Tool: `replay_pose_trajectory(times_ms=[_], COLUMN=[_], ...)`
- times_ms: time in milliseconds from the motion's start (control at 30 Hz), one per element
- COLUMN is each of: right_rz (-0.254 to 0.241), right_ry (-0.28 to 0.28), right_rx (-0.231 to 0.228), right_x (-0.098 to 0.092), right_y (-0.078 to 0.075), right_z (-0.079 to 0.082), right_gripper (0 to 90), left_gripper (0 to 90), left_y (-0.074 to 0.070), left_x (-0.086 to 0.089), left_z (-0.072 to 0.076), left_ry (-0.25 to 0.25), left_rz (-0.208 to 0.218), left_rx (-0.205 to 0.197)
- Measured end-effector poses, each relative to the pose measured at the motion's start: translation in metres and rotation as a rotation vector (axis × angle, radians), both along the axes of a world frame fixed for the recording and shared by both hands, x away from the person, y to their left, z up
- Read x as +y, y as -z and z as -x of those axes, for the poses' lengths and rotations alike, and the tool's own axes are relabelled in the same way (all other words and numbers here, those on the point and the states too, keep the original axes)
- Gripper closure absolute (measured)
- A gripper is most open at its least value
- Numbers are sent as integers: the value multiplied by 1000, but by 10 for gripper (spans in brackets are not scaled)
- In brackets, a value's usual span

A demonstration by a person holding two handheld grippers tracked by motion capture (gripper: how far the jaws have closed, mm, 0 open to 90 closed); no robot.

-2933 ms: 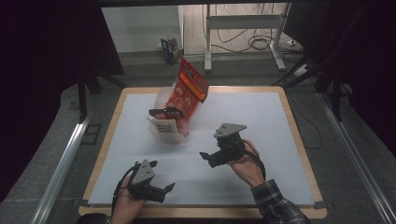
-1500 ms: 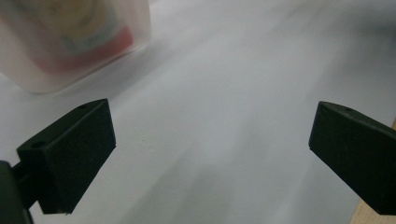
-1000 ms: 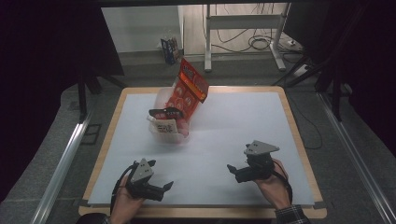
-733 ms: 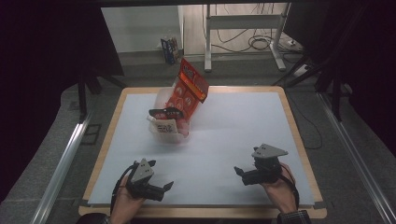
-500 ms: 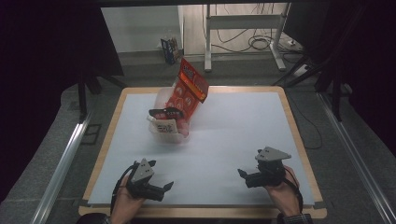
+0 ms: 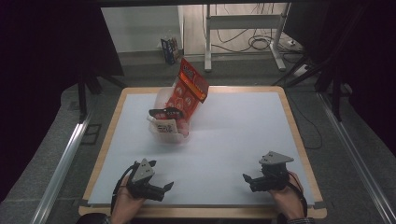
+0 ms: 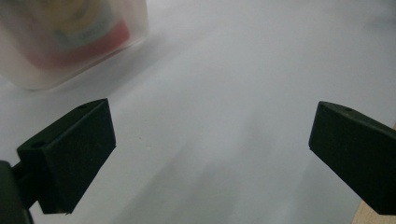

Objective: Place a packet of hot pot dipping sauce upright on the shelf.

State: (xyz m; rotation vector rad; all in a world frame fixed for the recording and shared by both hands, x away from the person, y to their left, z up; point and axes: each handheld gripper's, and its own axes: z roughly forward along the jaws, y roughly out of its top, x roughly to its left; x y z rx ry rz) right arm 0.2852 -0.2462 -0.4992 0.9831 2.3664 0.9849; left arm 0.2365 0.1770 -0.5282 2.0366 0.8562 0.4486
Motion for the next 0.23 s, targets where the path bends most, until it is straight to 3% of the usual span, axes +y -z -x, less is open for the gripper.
replay_pose_trajectory(times_ms=[233], right_rz=[11], right_ry=[-2], right_rx=[19], right_x=[0], right_y=[3], right_z=[-1], right_gripper=[0], left_gripper=[5], left_y=[0], left_x=[0], left_z=[0], left_ry=[1], left_rz=[0], left_rx=[0])
